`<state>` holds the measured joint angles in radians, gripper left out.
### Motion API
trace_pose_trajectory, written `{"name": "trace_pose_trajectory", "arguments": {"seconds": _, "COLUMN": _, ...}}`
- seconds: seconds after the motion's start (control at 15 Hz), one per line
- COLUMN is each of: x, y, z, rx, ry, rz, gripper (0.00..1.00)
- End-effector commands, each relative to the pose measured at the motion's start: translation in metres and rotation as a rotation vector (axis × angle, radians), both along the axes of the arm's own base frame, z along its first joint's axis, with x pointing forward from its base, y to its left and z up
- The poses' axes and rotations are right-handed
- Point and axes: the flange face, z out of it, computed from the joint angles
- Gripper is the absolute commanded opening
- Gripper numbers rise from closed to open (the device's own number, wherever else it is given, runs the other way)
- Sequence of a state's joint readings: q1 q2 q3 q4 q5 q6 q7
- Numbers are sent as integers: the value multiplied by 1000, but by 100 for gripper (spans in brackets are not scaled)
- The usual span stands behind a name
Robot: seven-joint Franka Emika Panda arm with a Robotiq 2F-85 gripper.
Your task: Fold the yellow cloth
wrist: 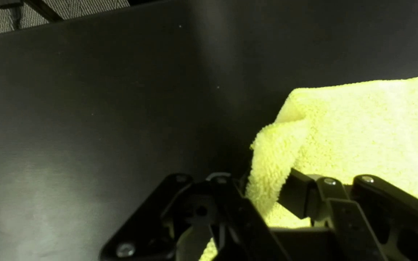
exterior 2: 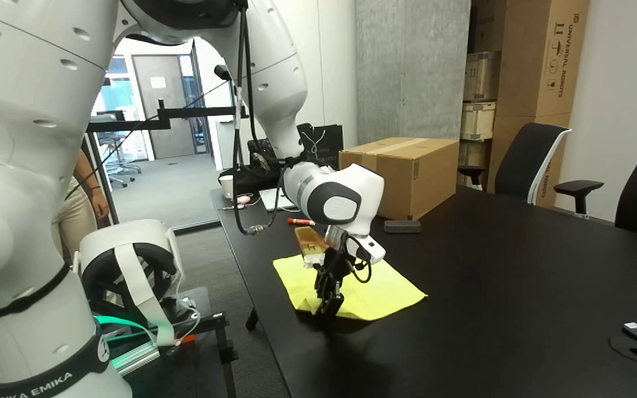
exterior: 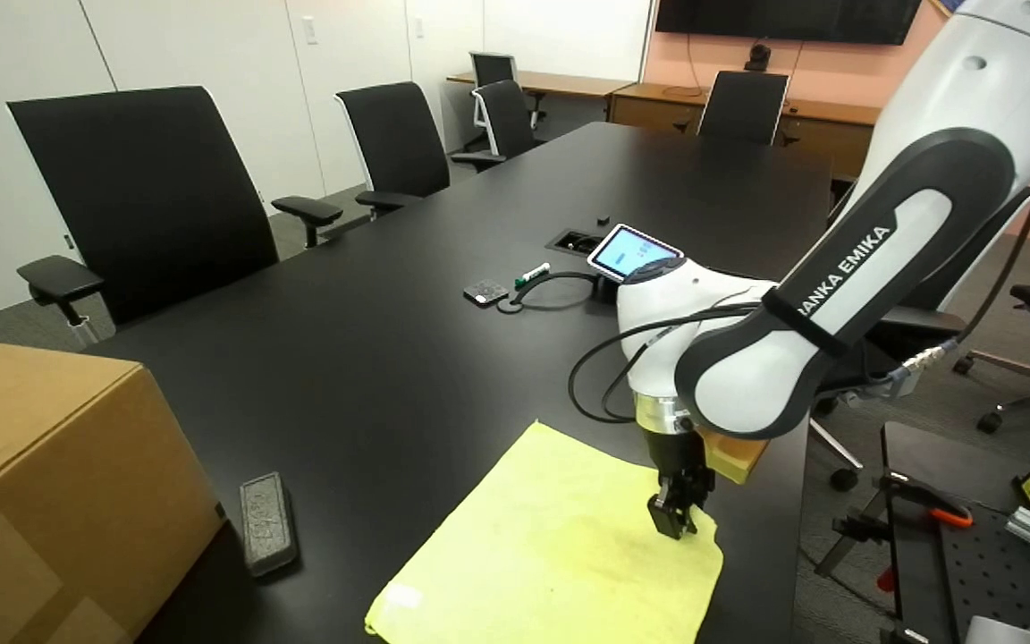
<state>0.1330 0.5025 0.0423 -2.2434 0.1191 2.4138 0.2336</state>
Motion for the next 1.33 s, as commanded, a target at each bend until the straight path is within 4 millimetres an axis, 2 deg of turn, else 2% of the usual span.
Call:
{"name": "trace_pose_trajectory", "arguments": {"seconds": 0.0, "x": 9, "y": 2, "z": 29, "rx": -10, "ry": -19, "rz": 21, "gripper": 3}}
{"name": "trace_pose_trajectory", "arguments": {"seconds": 0.27, "x": 26, "y": 2, "z": 49, "rx": 4, "ry": -41, "rz": 33, "gripper": 3}}
{"name": "trace_pose_trajectory", "arguments": {"seconds": 0.47, "x": 48, "y": 1, "z": 60, "rx": 23, "ry": -59, "rz": 33, "gripper": 3}}
{"name": "trace_pose_trajectory", "arguments": {"seconds": 1.0, "x": 130, "y": -15, "z": 108, "rx": 16, "ry": -64, "rz": 55, "gripper": 3}}
{"name": "trace_pose_trajectory", "arguments": {"seconds": 1.27, "x": 166, "y": -16, "z": 108, "rx": 25, "ry": 8, "rz": 73, "gripper": 3}}
